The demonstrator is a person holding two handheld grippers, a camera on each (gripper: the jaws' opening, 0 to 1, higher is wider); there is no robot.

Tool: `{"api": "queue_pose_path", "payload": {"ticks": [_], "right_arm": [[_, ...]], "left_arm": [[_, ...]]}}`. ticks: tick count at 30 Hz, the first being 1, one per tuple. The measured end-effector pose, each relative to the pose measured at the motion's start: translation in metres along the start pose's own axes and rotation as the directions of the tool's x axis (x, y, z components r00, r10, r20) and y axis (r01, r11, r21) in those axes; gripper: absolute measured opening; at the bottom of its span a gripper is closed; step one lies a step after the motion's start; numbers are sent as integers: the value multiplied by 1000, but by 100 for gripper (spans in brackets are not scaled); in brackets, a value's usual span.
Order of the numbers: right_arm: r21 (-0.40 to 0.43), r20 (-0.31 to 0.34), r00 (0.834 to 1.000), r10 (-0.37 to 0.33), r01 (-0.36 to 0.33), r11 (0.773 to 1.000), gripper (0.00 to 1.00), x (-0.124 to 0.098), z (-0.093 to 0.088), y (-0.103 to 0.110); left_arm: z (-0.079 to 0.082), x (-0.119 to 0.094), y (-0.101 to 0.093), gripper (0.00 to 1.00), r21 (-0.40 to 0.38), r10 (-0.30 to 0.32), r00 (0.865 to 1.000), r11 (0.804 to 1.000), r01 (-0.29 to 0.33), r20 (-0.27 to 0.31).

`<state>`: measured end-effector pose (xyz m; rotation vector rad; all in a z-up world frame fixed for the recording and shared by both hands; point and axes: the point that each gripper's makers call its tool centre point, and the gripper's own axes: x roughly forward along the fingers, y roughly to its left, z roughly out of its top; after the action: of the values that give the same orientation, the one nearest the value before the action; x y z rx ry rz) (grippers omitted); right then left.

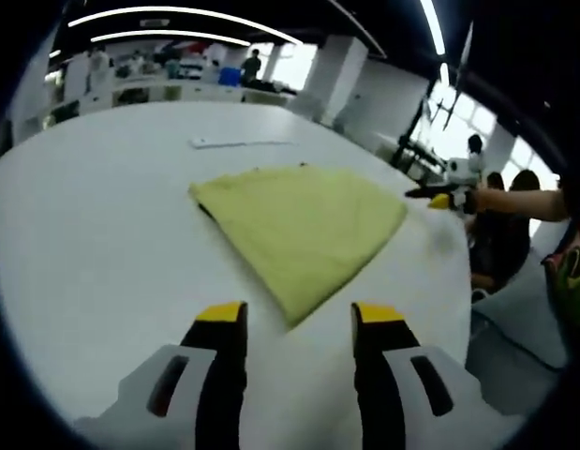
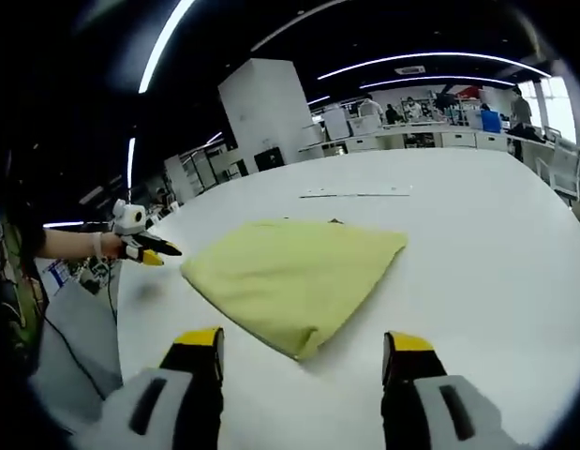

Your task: Fold the garment on the visible template until the final outline fits inside the template.

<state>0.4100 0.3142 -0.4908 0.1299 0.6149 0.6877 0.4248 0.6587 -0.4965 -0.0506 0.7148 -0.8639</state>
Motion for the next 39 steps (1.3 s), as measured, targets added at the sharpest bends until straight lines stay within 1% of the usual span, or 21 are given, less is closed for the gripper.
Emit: {"api": "queue_pose_path", "payload": {"ticks": [3, 7, 8, 9, 11, 13, 14, 18, 20, 22, 25, 27, 34, 39], "right_arm": [[21, 5, 1000, -15, 15, 1000, 56, 0, -6, 0], [67, -15, 999, -30, 31, 997, 47, 4, -20, 0], [73, -20, 999, -33, 34, 997, 43, 5, -22, 1], [87, -17, 999, -38, 39, 995, 37, 5, -25, 1], [107, -18, 999, -44, 45, 993, 30, 8, -28, 1], [109, -6, 998, -55, 55, 992, 27, 10, -28, 2], [126, -7, 998, -59, 59, 990, 26, 11, -27, 2], [155, -3, 998, -68, 68, 986, 16, 16, -26, 1], [166, -2, 997, -74, 74, 983, 15, 20, -25, -3], [176, -2, 997, -80, 79, 981, 13, 23, -26, -3], [192, -7, 996, -92, 91, 977, 8, 25, -26, -3], [193, -9, 995, -99, 99, 976, 4, 25, -27, -2], [211, -9, 994, -108, 107, 972, 0, 26, -28, -2], [188, -17, 995, -102, 104, 977, 0, 24, -28, -1]], "left_arm": [[-2, 2, 2, 37, -8, 13, 1000, 1000, -13, 7], [-6, 4, 3, 32, -12, 23, 1000, 1000, -23, 5], [-7, 5, 3, 30, -13, 27, 1000, 1000, -27, 5], [-7, 5, 3, 28, -16, 27, 1000, 999, -27, 9], [-8, 7, 4, 25, -31, 33, 999, 999, -33, 14], [-8, 9, 5, 24, -34, 35, 999, 999, -34, 15], [-9, 10, 5, 23, -33, 38, 999, 999, -38, 12], [-12, 13, 6, 18, -31, 46, 999, 998, -46, 4], [-12, 15, 6, 16, -35, 53, 999, 998, -52, 7], [-14, 18, 7, 14, -40, 56, 998, 998, -56, 3], [-17, 20, 9, 11, -41, 62, 998, 997, -62, -3], [-17, 21, 11, 8, -56, 72, 997, 996, -72, 1], [-20, 26, 11, 5, -68, 77, 997, 995, -77, -4], [-20, 28, 11, 1, -68, 76, 997, 995, -76, -8]]}}
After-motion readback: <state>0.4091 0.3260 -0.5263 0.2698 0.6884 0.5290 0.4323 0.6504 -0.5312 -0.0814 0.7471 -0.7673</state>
